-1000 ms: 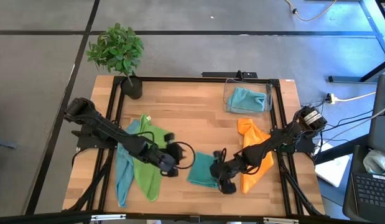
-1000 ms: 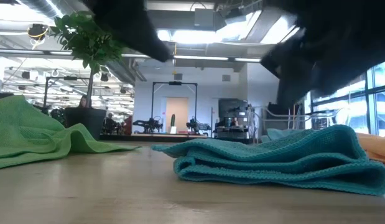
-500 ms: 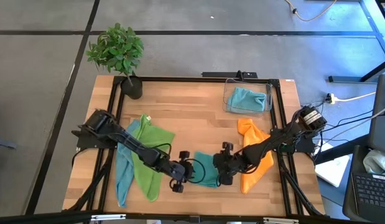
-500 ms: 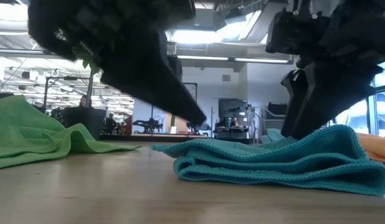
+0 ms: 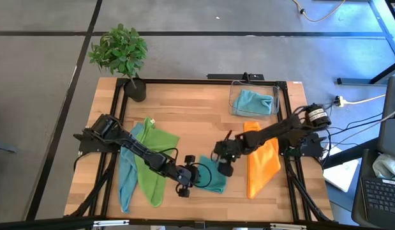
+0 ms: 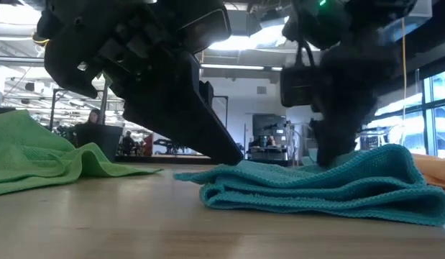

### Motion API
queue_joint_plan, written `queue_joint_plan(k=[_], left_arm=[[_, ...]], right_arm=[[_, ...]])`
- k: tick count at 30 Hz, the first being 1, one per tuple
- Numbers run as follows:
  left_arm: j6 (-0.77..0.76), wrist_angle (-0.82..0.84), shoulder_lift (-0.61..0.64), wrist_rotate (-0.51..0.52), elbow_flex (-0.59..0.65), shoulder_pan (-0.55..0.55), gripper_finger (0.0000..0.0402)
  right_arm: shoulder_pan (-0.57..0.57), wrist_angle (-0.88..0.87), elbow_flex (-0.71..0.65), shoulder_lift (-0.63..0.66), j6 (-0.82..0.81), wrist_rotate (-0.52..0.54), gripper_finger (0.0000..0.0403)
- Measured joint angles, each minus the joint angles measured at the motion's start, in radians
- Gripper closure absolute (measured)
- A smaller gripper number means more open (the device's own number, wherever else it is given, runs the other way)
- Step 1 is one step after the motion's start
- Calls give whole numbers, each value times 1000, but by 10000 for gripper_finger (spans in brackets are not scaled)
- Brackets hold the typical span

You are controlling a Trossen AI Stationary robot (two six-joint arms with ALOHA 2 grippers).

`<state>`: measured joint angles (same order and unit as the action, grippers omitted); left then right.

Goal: Fold microfiber towels
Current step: Put the folded blue Fold the blue microfiber towel into the transparent bin

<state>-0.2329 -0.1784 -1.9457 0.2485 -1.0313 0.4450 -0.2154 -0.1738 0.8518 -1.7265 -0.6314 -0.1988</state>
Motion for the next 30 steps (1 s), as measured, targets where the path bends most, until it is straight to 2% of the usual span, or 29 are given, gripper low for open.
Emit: queue_joint_plan(k=[4,8,12,15,20,24,27,30], left_arm=[[-1,13,0,26,0,3,292],[0,14,0,75,0,7,292],[-6,16,0,80,0,7,292],[-23,19,0,82,0,8,292],[-26,19,0,82,0,10,292],[-26,19,0,82,0,10,292],[-27,21,0,82,0,10,292],[-27,22,0,82,0,10,292]], right_arm=[[34,84,-31,-3,-49,-126,93],[27,91,-32,-9,-50,-194,93],[8,122,-31,-31,-75,-222,93],[-9,170,-31,-56,-76,-212,93],[-22,228,-28,-95,-90,-131,93],[-21,359,-27,-152,-82,-116,95],[-21,463,-27,-196,-98,-102,110],[-30,506,-26,-223,-94,-82,142]])
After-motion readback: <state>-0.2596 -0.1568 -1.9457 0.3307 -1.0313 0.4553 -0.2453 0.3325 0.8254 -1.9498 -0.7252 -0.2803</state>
